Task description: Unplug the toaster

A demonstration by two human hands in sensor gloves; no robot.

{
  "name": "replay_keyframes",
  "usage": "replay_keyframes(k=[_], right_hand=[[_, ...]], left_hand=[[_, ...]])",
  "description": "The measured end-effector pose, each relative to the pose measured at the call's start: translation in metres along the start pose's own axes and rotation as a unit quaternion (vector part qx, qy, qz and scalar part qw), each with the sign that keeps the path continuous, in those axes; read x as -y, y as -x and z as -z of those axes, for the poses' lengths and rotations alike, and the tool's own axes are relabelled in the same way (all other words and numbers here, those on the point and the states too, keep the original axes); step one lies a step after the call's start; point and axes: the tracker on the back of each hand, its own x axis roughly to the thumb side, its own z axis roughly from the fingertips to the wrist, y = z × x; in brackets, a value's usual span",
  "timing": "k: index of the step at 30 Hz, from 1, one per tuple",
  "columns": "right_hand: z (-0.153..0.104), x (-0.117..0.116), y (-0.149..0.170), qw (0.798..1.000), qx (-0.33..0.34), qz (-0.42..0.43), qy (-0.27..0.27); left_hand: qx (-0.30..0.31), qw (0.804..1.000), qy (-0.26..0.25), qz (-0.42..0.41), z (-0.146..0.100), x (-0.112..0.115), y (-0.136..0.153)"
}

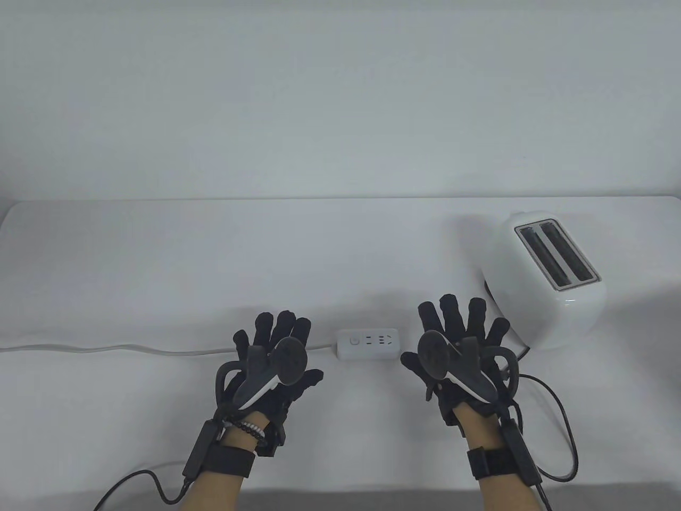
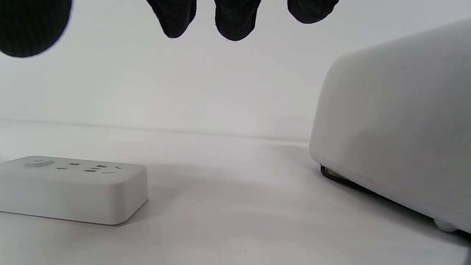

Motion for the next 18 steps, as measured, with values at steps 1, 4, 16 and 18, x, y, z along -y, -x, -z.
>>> replay_keyframes(k=[1,4,16,18], right_hand=[[0.001,-0.003,-0.001,1.0,0.003,-0.001,0.002],[-0.001,-0.012,-0.003,1.0,0.01,0.001,0.009],[-0.008,-0.023,0.004,1.0,0.006,0.009,-0.001],[-0.008,-0.023,0.006,1.0,0.005,0.01,-0.001]], left_hand=[[-0.001,1.0,0.002,-0.007,0.0,0.002,0.001],[-0.005,1.0,0.009,-0.013,0.002,0.005,0.001],[0.003,1.0,0.019,-0.007,0.006,0.012,-0.01],[0.004,1.0,0.019,-0.005,0.006,0.012,-0.01]])
